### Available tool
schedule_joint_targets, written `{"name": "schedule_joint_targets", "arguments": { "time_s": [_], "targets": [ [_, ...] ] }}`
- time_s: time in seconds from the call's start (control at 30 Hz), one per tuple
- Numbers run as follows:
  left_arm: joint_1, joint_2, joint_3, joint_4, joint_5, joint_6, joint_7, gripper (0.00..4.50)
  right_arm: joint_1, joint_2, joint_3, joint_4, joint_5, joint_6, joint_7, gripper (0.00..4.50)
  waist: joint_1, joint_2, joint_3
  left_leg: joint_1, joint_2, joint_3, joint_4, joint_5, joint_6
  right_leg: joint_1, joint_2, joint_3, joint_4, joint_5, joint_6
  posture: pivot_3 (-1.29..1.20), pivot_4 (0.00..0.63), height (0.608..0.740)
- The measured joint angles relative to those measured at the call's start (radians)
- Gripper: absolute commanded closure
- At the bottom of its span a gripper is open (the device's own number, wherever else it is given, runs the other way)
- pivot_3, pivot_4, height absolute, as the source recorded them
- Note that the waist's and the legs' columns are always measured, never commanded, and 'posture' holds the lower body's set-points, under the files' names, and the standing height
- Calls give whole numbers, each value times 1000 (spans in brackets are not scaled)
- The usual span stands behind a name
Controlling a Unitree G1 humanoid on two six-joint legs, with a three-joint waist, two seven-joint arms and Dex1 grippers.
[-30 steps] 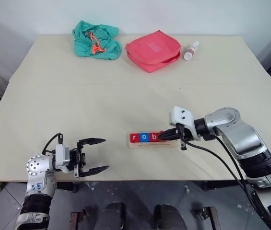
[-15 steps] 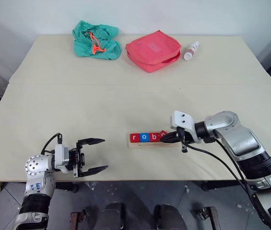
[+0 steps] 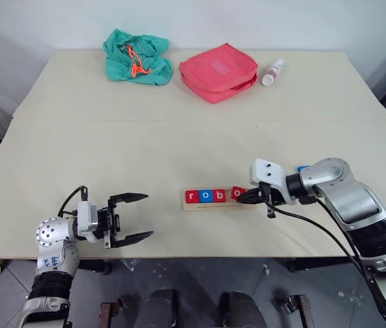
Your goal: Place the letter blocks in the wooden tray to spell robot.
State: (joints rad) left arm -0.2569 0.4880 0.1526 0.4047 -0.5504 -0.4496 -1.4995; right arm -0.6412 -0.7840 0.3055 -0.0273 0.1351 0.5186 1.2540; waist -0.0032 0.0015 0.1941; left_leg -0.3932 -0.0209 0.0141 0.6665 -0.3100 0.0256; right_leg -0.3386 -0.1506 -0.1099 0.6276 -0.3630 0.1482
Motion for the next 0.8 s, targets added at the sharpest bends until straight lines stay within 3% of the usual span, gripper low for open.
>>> {"name": "schedule_joint_targets", "arguments": {
  "time_s": [0.8],
  "targets": [
    [5, -3, 0, -5, 0, 1, 2, 0, -20, 8, -39, 149, -43, -68, -38, 4491, -1, 0, 0, 0, 0, 0, 0, 0, 0, 0, 0, 0, 0, 0, 0, 0, 150, 740]
  ]
}}
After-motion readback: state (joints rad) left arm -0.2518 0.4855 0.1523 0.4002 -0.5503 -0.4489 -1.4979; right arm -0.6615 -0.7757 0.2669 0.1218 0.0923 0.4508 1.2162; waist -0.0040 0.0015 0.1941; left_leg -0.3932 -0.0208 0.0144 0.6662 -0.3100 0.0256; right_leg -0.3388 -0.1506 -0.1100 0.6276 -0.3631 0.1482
